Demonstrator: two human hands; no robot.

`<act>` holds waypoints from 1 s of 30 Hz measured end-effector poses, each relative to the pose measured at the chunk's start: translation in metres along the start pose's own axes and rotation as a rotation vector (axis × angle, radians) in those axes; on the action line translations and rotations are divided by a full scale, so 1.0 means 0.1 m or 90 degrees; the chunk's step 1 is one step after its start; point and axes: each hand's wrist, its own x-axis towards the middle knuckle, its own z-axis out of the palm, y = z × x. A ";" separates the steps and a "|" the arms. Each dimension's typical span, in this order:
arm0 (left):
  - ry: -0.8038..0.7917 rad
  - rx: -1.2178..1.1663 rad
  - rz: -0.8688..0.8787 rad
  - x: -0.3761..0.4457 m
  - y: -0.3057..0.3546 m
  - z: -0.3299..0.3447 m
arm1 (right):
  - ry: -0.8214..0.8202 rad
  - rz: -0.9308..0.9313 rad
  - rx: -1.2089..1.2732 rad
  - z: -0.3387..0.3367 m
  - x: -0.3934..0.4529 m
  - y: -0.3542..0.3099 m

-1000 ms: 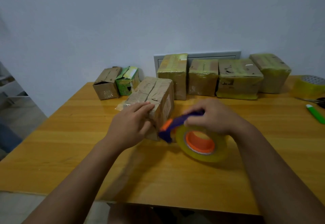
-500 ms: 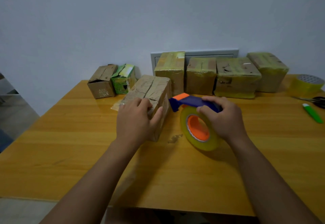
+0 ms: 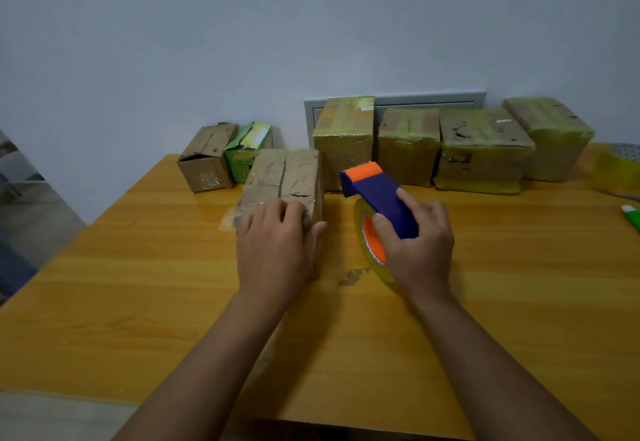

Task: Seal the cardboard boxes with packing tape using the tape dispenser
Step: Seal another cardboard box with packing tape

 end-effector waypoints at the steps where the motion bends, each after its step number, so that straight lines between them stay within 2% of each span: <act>1: -0.009 0.005 -0.002 0.01 0.00 -0.01 | -0.001 -0.003 -0.005 -0.01 -0.01 0.01; 7: -0.087 -0.015 0.060 0.08 -0.15 -0.15 | 0.002 -0.021 0.003 -0.02 -0.04 0.04; 12: -0.078 -0.033 0.117 0.15 -0.20 -0.19 | 0.004 -0.014 0.003 -0.02 -0.03 0.05; 19: -0.090 -0.029 0.129 0.15 -0.23 -0.21 | -0.005 -0.010 0.001 -0.02 -0.03 0.06; 21: -0.143 -0.042 0.110 0.17 -0.20 -0.26 | -0.003 -0.013 0.001 -0.02 -0.02 0.06; 25: -0.354 -0.169 0.027 0.35 -0.29 -0.46 | -0.002 -0.020 0.010 -0.03 -0.03 0.05; 27: -0.362 -0.207 0.017 0.45 -0.32 -0.50 | -0.006 -0.018 0.012 -0.02 -0.03 0.04; 30: -0.320 -0.183 0.019 0.49 -0.29 -0.44 | -0.004 -0.019 0.014 -0.03 -0.03 0.05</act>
